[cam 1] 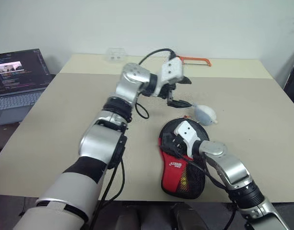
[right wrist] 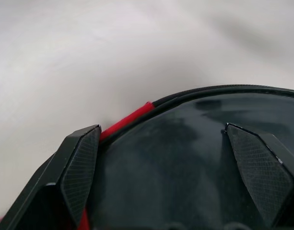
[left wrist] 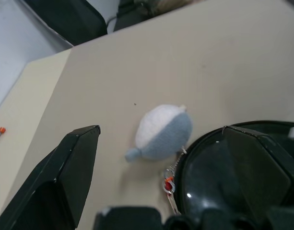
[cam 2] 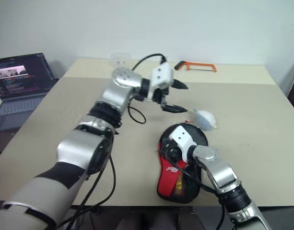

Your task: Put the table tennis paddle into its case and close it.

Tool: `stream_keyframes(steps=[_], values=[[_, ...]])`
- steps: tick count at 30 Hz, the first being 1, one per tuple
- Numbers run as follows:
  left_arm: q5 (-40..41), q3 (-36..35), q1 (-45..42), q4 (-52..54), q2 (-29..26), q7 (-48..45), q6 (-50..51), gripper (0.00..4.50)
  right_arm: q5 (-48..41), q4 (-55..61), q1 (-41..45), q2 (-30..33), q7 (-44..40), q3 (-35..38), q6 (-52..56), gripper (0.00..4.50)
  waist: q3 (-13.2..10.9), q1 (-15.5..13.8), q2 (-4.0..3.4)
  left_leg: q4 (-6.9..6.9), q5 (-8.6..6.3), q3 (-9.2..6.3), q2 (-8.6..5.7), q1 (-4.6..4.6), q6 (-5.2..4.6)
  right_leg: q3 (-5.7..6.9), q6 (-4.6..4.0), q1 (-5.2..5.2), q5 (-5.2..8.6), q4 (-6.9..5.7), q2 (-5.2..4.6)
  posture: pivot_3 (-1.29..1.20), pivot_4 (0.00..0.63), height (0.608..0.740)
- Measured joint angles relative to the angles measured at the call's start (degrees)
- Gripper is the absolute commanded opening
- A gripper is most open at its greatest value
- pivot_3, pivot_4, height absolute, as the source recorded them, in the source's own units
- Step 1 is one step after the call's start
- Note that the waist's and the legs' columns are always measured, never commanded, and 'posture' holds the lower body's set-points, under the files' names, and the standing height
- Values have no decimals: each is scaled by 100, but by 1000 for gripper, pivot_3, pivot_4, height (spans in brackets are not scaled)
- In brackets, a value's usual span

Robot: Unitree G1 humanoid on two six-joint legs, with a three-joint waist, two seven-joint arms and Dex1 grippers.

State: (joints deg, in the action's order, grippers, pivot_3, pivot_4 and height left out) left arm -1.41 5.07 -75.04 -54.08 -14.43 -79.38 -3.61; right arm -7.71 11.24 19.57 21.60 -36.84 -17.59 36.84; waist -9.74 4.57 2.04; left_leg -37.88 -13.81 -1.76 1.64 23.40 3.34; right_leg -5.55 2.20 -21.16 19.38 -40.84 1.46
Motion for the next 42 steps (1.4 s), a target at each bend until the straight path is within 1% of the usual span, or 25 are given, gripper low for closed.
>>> stream_keyframes(steps=[3,6,8,9,11,13,15,17,19,23,27,29,34,39,42], values=[[671,-233,543,1079,-522,-440,1138,4471,-393,371,-106,362,-423,241,303,4500,-3,7,-4,-1,0,-36,4,7,0,4,-1,-5,1,2,-5,0,150,740],[1276,-429,1228,2021,-1032,-613,2239,4471,-809,828,-180,1046,-904,491,754,4500,-21,7,-22,-3,0,-54,9,17,0,14,-1,-10,6,-1,-20,0,150,740],[1569,-459,1796,2700,-1284,-614,2792,4471,-1196,1098,-118,1452,-1209,797,1043,4500,-32,0,-34,-7,0,-66,11,30,-1,22,-1,-16,6,-1,-27,0,150,740],[1668,-440,2001,2893,-1296,-606,2977,4471,-1334,1185,-34,1635,-1336,947,1125,4500,-35,-8,-35,-7,1,-67,7,33,-1,25,-1,-17,7,-1,-33,0,150,740],[1843,-361,2396,3384,-1277,-521,3333,4471,-1570,1317,240,2015,-1574,1253,1215,4500,-42,-40,-32,-11,1,-76,3,40,-1,36,-1,-17,6,1,-42,0,150,740],[1906,-263,2655,3756,-1151,-270,3471,4471,-1667,1274,556,2378,-1821,1446,1167,4500,-42,-102,-32,-12,1,-79,0,40,-1,42,-1,-14,6,5,-45,0,150,740],[1857,-82,2923,4025,-885,109,3433,4471,-1614,994,967,2662,-2007,1469,980,4500,-41,-148,-33,-12,1,-78,-4,39,-2,40,-1,-12,6,6,-49,0,150,740],[1705,227,3229,4136,-480,580,3384,4471,-1470,627,1365,2836,-2152,1437,681,4500,-42,-197,-32,-13,1,-81,-6,41,-2,39,-1,-10,6,10,-51,0,150,740],[1572,424,3477,4137,-129,1057,3327,4471,-1149,186,1671,2956,-2290,1220,268,4500,-43,-223,-30,-14,1,-78,-5,45,-2,38,-1,-15,6,10,-52,0,150,740],[1463,803,3833,4243,323,1641,3304,4471,-183,-1162,2221,2978,-2325,494,-620,4500,-44,-217,-33,-11,1,-63,-2,43,-2,26,-2,-24,6,7,-55,0,150,740],[1370,1107,4005,4281,514,1915,3249,4471,564,-2301,2656,2894,-2323,46,-1341,4500,-47,-207,-38,-10,1,-57,0,41,-3,20,-2,-25,6,6,-55,0,150,740],[1341,1150,4022,4277,570,2076,3225,4471,843,-2921,2916,2715,-2300,-49,-1607,4500,-48,-190,-39,-10,1,-54,0,38,-3,18,-3,-24,5,6,-55,0,150,740],[1102,1280,4072,4223,647,2566,3091,4471,1133,-4224,3348,2159,-2320,-116,-1958,4500,-48,-177,-39,-10,1,-54,-1,39,-2,18,-3,-22,5,7,-56,0,150,740],[768,1396,4130,4046,760,3105,2778,4471,1175,-5041,3562,1760,-2561,-123,-1978,4500,-47,-189,-40,-12,2,-56,-2,37,-2,21,-3,-18,5,6,-63,0,150,740],[726,1423,4150,4033,780,3203,2708,4471,1321,-5375,3610,1679,-2560,-125,-2018,4500,-46,-188,-41,-12,2,-57,-3,37,-2,22,-3,-17,5,6,-63,0,150,740]])
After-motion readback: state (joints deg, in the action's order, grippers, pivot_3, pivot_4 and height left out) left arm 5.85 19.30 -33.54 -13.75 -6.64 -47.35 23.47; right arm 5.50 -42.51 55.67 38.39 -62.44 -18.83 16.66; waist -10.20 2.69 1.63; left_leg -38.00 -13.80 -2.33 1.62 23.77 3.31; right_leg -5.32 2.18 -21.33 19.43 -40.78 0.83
